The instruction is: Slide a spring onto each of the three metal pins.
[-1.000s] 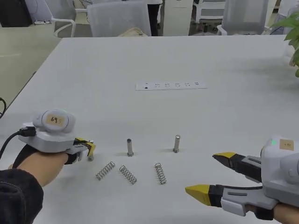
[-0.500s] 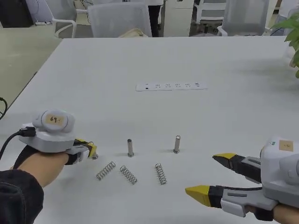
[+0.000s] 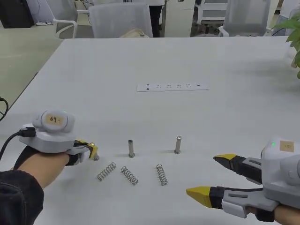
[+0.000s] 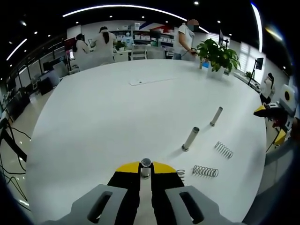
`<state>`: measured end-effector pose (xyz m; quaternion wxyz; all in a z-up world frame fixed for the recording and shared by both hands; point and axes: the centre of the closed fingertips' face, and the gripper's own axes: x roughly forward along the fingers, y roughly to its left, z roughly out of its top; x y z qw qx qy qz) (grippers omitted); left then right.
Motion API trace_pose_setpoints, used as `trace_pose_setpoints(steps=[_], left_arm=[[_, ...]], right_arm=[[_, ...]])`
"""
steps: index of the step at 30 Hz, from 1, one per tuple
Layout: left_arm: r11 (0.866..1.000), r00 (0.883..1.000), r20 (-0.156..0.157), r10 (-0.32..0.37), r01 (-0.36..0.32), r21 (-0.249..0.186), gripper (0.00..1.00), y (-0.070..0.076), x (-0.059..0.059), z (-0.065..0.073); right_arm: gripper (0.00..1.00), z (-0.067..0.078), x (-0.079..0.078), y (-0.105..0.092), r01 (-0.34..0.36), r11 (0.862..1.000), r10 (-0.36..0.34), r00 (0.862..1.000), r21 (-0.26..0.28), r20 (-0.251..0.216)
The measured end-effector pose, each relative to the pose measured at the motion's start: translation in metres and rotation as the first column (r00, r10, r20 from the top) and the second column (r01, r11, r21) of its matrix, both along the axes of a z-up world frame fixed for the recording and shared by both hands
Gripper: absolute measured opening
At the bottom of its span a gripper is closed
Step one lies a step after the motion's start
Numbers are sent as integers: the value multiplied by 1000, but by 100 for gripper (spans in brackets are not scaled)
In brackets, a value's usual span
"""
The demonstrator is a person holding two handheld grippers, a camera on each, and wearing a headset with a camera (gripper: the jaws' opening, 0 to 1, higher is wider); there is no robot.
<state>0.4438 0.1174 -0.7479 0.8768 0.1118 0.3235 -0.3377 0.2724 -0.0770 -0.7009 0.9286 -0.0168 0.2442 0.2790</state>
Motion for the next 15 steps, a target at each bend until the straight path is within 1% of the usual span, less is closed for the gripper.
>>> trace_pose_setpoints(steps=[12,15], left_arm=[[1000,1000,6,-10,10,-16,0,-1,-2,0],[1000,1000,9,-9,9,-20,2,-1,-1,0]], right_arm=[[66,0,0,1,2,1000,-2,1000,3,-1],[66,-1,0,1,1,1000,-1,1000,0,-2]])
